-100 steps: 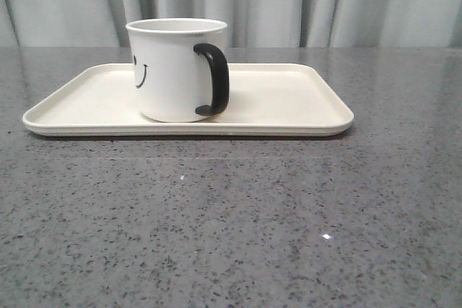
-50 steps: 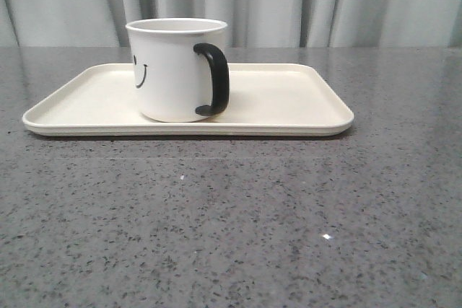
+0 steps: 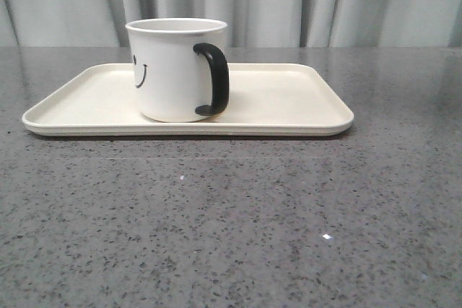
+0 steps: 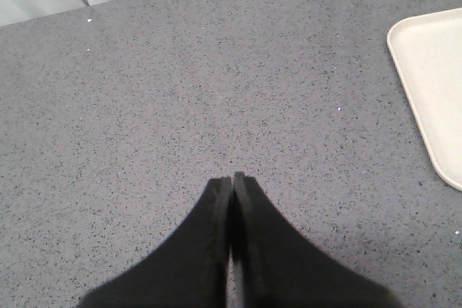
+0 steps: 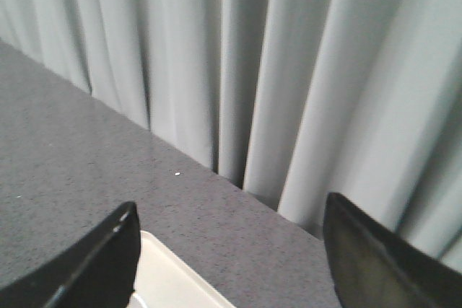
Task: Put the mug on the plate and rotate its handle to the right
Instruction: 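Lower the open right gripper into the mug rim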
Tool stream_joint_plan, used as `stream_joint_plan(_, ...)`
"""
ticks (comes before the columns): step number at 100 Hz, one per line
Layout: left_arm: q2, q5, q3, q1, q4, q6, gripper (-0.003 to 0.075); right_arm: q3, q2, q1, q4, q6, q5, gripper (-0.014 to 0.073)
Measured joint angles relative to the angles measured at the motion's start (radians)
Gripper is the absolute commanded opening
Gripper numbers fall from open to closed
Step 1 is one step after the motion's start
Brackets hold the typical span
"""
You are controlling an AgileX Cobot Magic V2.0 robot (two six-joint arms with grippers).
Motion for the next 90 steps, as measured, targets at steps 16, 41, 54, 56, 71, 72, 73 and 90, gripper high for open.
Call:
stream_joint_plan(16, 0.000, 0.000, 0.000, 0.000, 0.000, -0.002, -0.0020, -0.050, 0.122, 0.094, 0.002, 0.000, 0.020, 0.0528)
stream_joint_plan(41, 0.000, 0.000, 0.000, 0.000, 0.000, -0.004, -0.0020, -0.051, 0.263, 0.177, 0.000, 0.000, 0.070, 0.0528)
stream_joint_plan(54, 0.000, 0.000, 0.000, 0.000, 0.000, -0.004, -0.0020, -0.051, 0.322, 0.187, -0.005, 0.000, 0.103, 0.0528)
stream_joint_plan(56, 0.000, 0.000, 0.000, 0.000, 0.000, -0.004, -0.0020, -0.051, 0.331, 0.187, -0.005, 0.000, 0.110, 0.0528)
stream_joint_plan(71, 0.000, 0.000, 0.000, 0.000, 0.000, -0.004, -0.0020, -0.051, 0.388, 0.189, -0.007, 0.000, 0.159, 0.0528)
stream_joint_plan(72, 0.000, 0.000, 0.000, 0.000, 0.000, -0.004, -0.0020, -0.051, 0.393, 0.189, -0.007, 0.000, 0.161, 0.0528)
stream_joint_plan(73, 0.000, 0.000, 0.000, 0.000, 0.000, -0.004, -0.0020, -0.051, 0.395, 0.189, -0.007, 0.000, 0.164, 0.0528)
stream_joint_plan(90, 0.000, 0.000, 0.000, 0.000, 0.000, -0.004, -0.0020, -0.051, 0.453, 0.205, -0.010, 0.000, 0.208, 0.0528)
